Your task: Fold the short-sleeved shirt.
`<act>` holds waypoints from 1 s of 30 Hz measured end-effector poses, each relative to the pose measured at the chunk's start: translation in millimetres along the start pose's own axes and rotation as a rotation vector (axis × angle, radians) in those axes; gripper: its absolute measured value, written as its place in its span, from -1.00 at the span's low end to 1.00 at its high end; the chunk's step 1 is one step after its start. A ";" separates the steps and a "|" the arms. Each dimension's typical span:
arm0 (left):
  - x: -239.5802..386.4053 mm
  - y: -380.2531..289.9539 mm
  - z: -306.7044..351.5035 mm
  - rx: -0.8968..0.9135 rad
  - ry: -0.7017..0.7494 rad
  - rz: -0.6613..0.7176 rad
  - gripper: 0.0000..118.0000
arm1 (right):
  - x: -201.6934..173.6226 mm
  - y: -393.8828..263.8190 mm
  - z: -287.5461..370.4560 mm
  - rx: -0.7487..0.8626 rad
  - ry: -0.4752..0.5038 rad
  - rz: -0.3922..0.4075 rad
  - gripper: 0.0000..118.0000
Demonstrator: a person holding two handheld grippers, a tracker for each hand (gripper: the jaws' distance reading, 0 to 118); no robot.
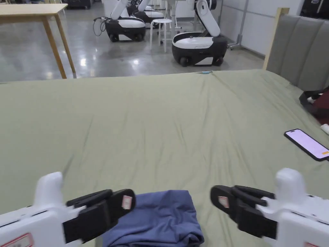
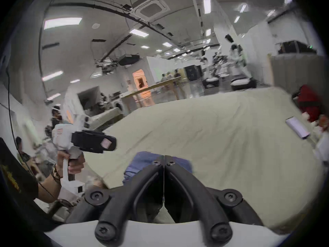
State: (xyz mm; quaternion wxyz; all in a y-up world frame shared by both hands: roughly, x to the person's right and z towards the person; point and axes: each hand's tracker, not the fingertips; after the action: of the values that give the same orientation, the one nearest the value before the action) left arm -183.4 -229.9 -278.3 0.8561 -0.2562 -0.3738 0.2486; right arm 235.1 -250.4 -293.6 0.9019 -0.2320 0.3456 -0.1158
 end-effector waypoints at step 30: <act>-133.2 -47.1 -67.0 -0.188 0.101 0.406 1.00 | 36.3 -52.2 -122.4 -0.280 0.018 -0.172 -0.98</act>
State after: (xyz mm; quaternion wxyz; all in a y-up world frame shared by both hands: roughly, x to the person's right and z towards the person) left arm -200.4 -364.2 -356.6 0.7785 -0.4169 -0.2927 0.3666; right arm 176.4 -350.4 -368.3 0.8443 -0.3832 0.3455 -0.1452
